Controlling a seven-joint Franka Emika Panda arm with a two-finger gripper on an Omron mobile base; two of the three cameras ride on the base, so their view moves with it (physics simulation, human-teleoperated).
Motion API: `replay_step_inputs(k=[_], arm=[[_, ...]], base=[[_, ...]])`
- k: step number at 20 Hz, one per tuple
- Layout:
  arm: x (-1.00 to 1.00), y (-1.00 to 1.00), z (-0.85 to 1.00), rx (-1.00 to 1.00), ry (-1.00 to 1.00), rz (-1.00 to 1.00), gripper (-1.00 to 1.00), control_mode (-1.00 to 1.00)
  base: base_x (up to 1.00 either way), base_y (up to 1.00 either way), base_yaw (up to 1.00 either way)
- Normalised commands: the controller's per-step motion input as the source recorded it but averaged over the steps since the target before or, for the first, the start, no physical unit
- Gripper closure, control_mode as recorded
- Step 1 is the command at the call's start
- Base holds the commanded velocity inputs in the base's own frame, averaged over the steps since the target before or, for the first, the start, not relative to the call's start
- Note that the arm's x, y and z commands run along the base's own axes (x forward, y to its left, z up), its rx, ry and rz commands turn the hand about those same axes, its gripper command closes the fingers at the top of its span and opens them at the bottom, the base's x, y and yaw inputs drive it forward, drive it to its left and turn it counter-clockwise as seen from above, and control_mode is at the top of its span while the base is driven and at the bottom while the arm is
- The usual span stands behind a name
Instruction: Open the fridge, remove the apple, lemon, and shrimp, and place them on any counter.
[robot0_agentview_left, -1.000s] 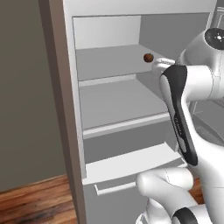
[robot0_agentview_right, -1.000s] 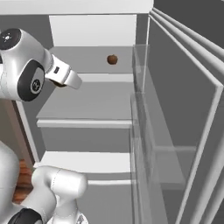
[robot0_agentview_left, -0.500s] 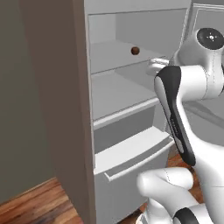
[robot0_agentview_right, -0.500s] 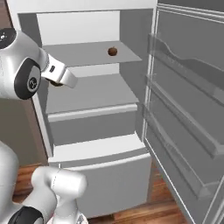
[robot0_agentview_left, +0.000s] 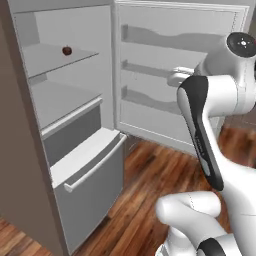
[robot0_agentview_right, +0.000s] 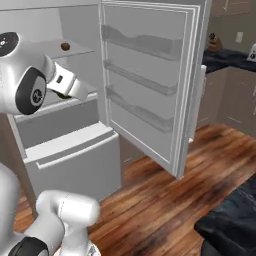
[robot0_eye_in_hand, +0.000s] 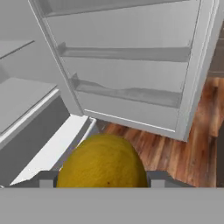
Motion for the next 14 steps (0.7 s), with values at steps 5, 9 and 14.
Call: replay_step_inputs(k=[5, 9, 14], arm=[[0.00, 0.00, 0.00, 0.00, 0.00, 0.00, 1.00, 1.00], [0.00, 0.00, 0.00, 0.00, 0.00, 0.00, 1.00, 1.00], [0.00, 0.00, 0.00, 0.00, 0.00, 0.00, 1.00, 1.00]], base=[[-0.96, -0.27, -0.33], [-0.96, -0.38, -0.21], [-0.76, -0.41, -0.28]])
